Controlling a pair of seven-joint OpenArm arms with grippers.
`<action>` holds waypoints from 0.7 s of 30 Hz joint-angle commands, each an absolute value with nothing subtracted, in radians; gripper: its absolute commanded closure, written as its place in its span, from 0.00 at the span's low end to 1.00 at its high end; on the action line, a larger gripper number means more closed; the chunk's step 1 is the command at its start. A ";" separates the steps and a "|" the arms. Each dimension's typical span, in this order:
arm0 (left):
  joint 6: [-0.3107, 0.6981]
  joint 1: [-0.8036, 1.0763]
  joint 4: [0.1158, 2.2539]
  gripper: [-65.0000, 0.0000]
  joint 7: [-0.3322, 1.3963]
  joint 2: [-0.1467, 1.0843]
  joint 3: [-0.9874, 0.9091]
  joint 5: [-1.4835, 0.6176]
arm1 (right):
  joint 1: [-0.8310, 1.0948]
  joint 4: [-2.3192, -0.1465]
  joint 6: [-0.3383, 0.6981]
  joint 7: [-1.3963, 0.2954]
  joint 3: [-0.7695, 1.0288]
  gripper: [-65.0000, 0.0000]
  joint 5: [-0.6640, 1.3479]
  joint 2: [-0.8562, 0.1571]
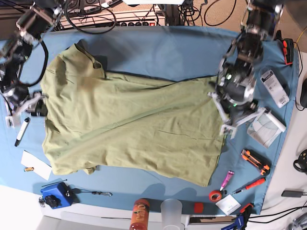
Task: Layout the t-shirt on the table in an organized manner, then fold the t-shirt properly
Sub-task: 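Pull the hem outward with both grippers to straighten the t-shirt, then move both grippers to the t-shirt shoulders and grasp them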
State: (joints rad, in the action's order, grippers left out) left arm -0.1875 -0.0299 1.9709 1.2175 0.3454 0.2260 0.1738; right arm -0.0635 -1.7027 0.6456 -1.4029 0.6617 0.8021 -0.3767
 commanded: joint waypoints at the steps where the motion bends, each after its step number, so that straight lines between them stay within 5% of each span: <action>1: -0.191 -0.006 2.019 0.69 1.203 0.352 0.194 0.186 | -0.054 -1.736 0.647 -1.396 0.686 0.72 0.854 -0.398; 9: -0.183 0.253 2.207 0.69 1.177 0.352 0.043 0.098 | 0.177 -1.770 0.658 -1.396 0.734 0.72 0.963 -0.390; 21: -0.183 0.384 2.243 0.69 1.151 0.352 -0.110 0.180 | 0.421 -1.770 0.697 -1.396 0.734 0.71 0.980 -0.305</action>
